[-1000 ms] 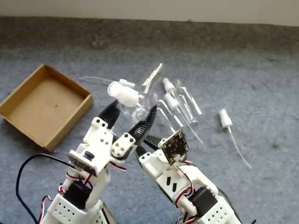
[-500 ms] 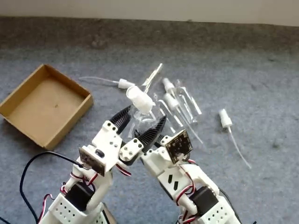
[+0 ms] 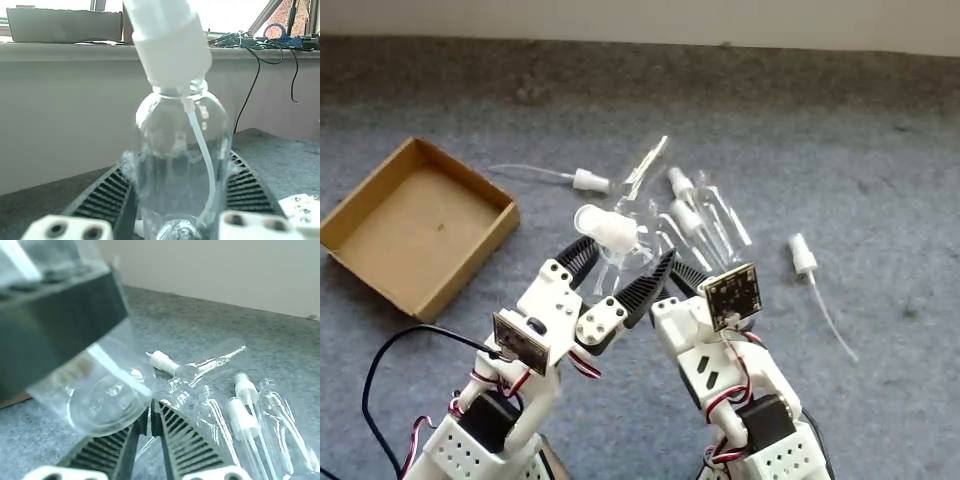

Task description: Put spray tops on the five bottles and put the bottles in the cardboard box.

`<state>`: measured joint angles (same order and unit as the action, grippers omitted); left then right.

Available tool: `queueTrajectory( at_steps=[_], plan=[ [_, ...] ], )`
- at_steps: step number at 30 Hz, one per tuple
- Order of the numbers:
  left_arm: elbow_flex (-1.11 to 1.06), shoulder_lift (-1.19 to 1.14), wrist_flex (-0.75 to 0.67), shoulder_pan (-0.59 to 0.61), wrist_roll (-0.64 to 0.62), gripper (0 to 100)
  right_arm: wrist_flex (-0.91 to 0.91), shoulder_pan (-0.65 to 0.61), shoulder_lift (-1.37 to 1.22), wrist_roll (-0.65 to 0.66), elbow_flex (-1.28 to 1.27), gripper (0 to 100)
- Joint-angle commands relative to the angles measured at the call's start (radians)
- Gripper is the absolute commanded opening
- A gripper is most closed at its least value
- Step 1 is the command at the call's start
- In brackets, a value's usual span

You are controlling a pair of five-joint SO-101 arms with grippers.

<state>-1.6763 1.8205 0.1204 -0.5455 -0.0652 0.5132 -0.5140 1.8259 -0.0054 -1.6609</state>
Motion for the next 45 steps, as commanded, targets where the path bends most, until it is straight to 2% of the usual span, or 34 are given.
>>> queueTrajectory(
  at_steps=[1, 9, 17, 24, 32, 39, 45],
  plan=[
    [-0.019, 0.007, 0.008, -0.015, 0.006, 9, -0.03, 0.024, 0.01, -0.008, 0.005, 0.5],
    [-0.019, 0.008, 0.003, -0.01, 0.008, 9, -0.025, 0.013, 0.01, -0.008, 0.002, 0.5],
    [-0.016, 0.01, -0.005, -0.008, 0.009, 9, -0.025, -0.131, 0.01, 0.0, 0.005, 0.4],
    [-0.019, 0.01, -0.107, 0.114, 0.006, 9, -0.027, -0.153, 0.01, 0.0, 0.005, 0.4],
    [-0.019, 0.007, -0.11, 0.094, 0.005, 9, -0.03, -0.265, 0.01, 0.0, 0.007, 0.4],
    [-0.019, 0.007, 0.051, 0.087, 0.005, 9, -0.025, -0.257, 0.01, -0.002, 0.091, 0.4],
    [-0.019, 0.007, 0.063, 0.045, 0.006, 9, -0.025, -0.216, 0.01, -0.002, 0.104, 0.4]
  ],
)
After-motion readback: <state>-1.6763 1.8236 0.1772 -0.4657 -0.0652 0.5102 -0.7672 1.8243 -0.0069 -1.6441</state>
